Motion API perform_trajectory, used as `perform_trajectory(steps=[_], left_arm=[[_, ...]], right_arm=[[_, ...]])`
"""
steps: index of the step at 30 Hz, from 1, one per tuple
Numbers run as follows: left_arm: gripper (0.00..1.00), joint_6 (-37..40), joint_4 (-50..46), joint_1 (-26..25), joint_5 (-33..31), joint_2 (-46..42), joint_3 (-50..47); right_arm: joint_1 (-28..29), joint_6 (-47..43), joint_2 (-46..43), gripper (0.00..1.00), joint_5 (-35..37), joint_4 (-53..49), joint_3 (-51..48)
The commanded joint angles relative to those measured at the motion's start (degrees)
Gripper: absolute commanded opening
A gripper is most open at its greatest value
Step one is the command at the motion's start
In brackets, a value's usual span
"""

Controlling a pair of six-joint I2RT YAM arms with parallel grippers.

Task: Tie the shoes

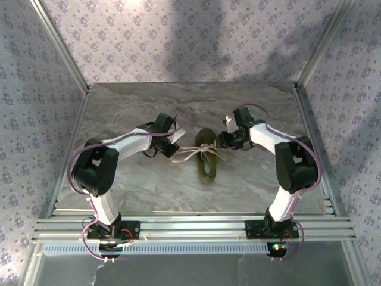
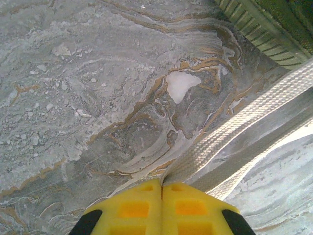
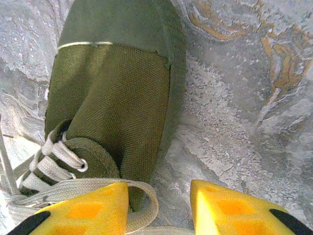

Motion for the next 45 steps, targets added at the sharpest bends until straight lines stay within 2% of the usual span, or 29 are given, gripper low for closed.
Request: perform_trajectory(steps=[1,7,9,11,13,20,25,28,32,35,42,45], left_arm=[[0.0,-0.37,-2.01,-0.16,0.38,-0.24,1.7],[0.0,-0.37,-2.45,-0.19,0.43,0.11,2.22],[0.0,-0.41,-2.41,-0.13,0.53,0.19,2.39],[0.0,-0.37,-2.62,-0.19,0.52,0.2,2.73],[0.0,-0.28,-2.77,-0.17,0.37,0.2,2.97],[0.0,0.67,-4.63,-0.12,-0.8,-0.33,4.4],[0.0,0.99,-5.02,-0.14,-1.04,-0.51,5.0],[0.0,0.86,-5.17,-0.14,-0.8,-0.25,5.33],[0.0,0.97,-5.66,-0.57,-0.72,0.19,6.3],[0.0,1.24,-5.87,-1.07,-0.75,0.54,6.79],[0.0,1.63,-6.87,-1.11,-3.12,1.04,6.77],[0.0,1.35,-7.53,-0.95,-3.84,1.75,6.88]], right_arm=[[0.45,1.15,1.8,0.39,-1.96,0.27,1.48],[0.81,1.77,4.56,0.39,-6.09,1.57,1.86],[0.78,1.77,4.87,0.35,-7.65,1.98,1.8],[0.74,1.62,4.6,0.17,-8.6,2.47,1.42],[0.65,1.13,3.27,0.0,-6.61,2.33,0.96],[-0.07,-2.82,-5.15,0.0,8.1,-0.8,-0.51],[0.16,-4.82,-9.23,0.0,14.8,-1.12,-1.65],[0.34,-4.65,-9.95,0.0,16.4,-0.03,-2.46],[0.55,-4.95,-7.59,0.0,13.54,-0.86,-1.68],[1.09,-5.3,-7.97,0.0,14.17,-0.54,-2.24],[0.74,-7.91,-11.8,0.0,23.88,-3.46,-3.87],[0.65,-7.81,-12.63,0.0,25.75,-3.18,-5.34]])
